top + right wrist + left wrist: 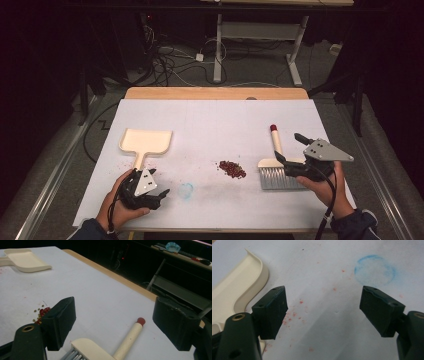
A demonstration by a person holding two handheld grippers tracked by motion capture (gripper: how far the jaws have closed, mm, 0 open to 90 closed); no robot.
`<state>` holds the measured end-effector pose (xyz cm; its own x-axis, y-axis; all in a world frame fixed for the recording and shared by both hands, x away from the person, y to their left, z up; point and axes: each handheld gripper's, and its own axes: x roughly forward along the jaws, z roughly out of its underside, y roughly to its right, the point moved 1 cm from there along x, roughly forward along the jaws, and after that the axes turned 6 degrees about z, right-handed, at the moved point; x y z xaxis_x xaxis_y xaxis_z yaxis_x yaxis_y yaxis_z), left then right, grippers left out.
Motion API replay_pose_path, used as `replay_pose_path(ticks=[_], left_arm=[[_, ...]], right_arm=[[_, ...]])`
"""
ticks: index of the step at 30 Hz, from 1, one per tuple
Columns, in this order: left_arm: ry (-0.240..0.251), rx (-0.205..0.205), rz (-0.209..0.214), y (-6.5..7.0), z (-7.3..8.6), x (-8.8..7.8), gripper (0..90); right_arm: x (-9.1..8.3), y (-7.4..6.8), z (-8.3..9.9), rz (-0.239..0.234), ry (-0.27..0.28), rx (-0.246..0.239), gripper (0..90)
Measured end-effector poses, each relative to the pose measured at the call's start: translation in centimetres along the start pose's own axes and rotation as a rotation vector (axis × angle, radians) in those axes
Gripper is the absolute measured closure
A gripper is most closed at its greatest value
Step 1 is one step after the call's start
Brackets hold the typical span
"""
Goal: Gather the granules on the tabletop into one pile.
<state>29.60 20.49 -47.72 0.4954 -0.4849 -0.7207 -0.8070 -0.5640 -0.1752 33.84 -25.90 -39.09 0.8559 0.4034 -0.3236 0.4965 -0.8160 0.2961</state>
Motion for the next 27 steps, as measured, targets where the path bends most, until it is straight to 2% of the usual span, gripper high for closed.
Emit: replay_pose_path(ticks=[27], left_arm=[[-0.004, 0.0, 0.005, 0.0, 0.0, 0.1, 21.7]], right_arm=[[-2.0, -1.3, 2.8, -0.017, 0.005, -0.054, 19.5]])
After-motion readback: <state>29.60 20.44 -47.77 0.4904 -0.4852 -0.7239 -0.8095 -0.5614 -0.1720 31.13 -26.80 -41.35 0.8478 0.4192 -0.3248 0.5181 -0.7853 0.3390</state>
